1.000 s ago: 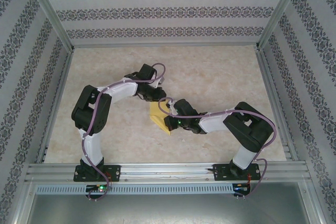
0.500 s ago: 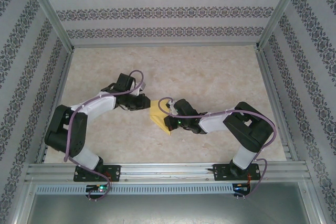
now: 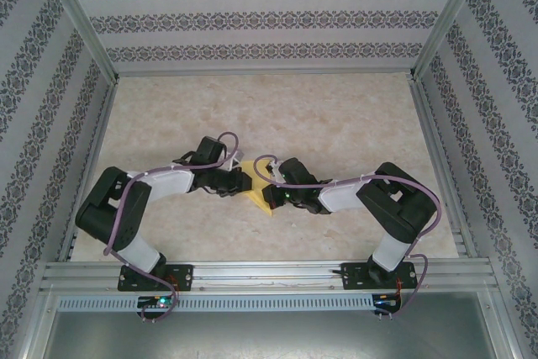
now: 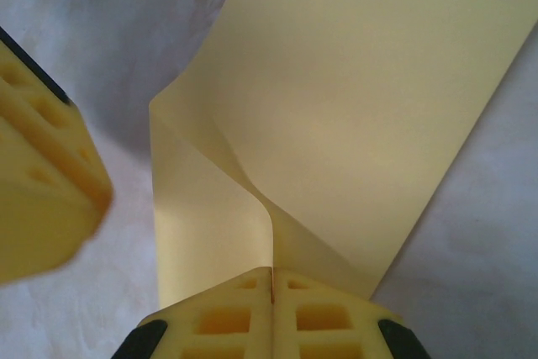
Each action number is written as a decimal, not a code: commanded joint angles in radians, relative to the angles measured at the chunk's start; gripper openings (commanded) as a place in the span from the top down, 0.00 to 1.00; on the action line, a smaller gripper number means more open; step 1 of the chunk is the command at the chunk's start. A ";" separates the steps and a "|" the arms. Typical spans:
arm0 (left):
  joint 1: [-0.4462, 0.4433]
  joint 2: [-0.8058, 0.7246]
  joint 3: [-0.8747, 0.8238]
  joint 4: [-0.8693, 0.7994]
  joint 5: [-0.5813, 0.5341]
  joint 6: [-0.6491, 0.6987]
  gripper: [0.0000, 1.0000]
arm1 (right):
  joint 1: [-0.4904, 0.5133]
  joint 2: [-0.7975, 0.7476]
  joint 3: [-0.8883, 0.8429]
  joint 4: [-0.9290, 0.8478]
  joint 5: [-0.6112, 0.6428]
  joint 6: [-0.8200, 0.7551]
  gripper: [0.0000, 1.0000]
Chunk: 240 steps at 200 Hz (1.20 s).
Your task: Fold a paper plane with a square sheet of paper (fold left side to right side)
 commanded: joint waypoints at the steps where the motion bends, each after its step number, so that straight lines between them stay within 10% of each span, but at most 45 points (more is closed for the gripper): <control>1: -0.024 0.035 0.023 0.059 0.007 -0.027 0.85 | -0.009 0.044 -0.021 -0.091 0.003 0.005 1.00; 240: -0.028 0.137 0.020 -0.029 -0.114 0.016 0.89 | -0.013 0.038 -0.009 -0.122 0.005 -0.003 1.00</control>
